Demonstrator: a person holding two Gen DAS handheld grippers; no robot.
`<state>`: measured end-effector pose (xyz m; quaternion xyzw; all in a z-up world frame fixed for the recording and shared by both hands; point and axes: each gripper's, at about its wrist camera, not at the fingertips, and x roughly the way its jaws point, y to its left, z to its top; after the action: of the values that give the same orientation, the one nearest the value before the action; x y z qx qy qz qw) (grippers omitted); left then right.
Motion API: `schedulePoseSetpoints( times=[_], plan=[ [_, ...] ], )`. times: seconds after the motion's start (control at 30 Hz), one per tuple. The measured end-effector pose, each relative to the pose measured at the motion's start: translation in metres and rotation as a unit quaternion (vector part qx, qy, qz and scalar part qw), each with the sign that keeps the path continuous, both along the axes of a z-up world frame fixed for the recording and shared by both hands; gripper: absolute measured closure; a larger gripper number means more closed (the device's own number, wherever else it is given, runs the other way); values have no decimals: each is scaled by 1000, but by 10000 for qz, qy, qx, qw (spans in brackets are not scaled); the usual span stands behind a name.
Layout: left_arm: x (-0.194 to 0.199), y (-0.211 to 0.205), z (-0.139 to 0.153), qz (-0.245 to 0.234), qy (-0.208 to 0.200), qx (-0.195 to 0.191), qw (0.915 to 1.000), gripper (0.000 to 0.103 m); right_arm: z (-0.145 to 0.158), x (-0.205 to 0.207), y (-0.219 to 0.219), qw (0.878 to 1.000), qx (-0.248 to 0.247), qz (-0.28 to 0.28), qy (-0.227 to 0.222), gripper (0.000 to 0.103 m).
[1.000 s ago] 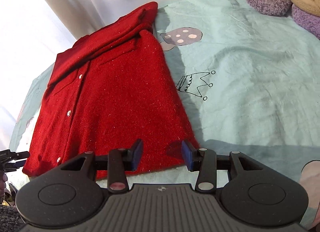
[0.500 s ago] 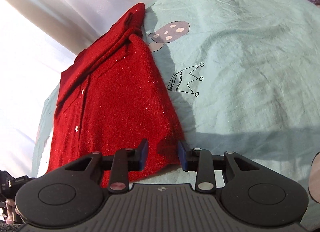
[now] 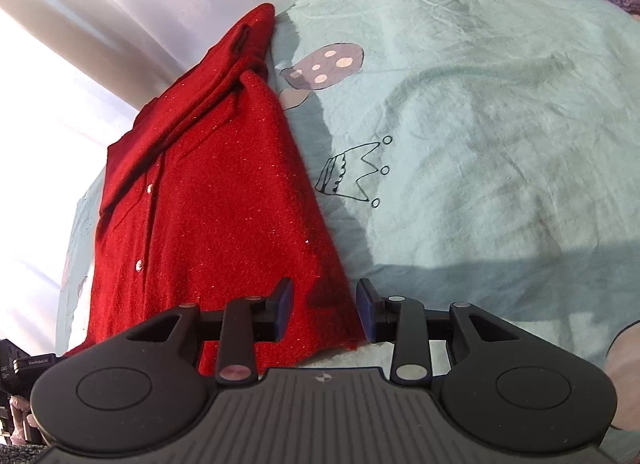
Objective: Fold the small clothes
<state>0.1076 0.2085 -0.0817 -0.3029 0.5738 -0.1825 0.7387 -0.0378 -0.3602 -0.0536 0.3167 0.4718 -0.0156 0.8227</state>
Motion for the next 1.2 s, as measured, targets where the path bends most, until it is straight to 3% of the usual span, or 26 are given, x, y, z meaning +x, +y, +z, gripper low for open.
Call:
schedulePoseSetpoints(
  times=[0.13,0.2,0.4,0.5,0.6,0.77,0.87,0.93,1.1,1.17,1.2],
  plan=[
    [2,4,-2,72,40,-127,9999,84,-6,6,0,9998,86,169,87,68],
    [3,5,-2,84,25,-207,9997,85,-7,7,2,9995,192,224,116,79],
    [12,5,6,98,-48,-358,9993,86,-7,11,9,9988,141,420,215,87],
    [20,6,24,196,-344,-638,9972,87,-1,17,6,9977,548,394,70,88],
    [37,6,47,330,-723,-867,9931,87,12,29,1,9936,1042,239,-364,88],
    [85,0,79,391,-1312,-846,9870,87,33,84,-3,9905,1077,29,-857,89],
    [120,2,85,650,-1515,-855,9826,87,43,126,-6,9889,906,-159,-1164,89],
    [142,2,82,881,-1530,-630,9823,87,44,152,-8,9891,788,-334,-1202,89],
    [175,1,70,1188,-1579,105,9802,84,41,201,-6,9896,-292,-521,-1311,84],
    [173,4,69,1286,-1733,314,9759,69,40,206,-6,9863,-681,-545,-1402,81],
    [169,9,69,1370,-1853,390,9723,57,40,206,-6,9838,-852,-612,-1455,73]
  ],
)
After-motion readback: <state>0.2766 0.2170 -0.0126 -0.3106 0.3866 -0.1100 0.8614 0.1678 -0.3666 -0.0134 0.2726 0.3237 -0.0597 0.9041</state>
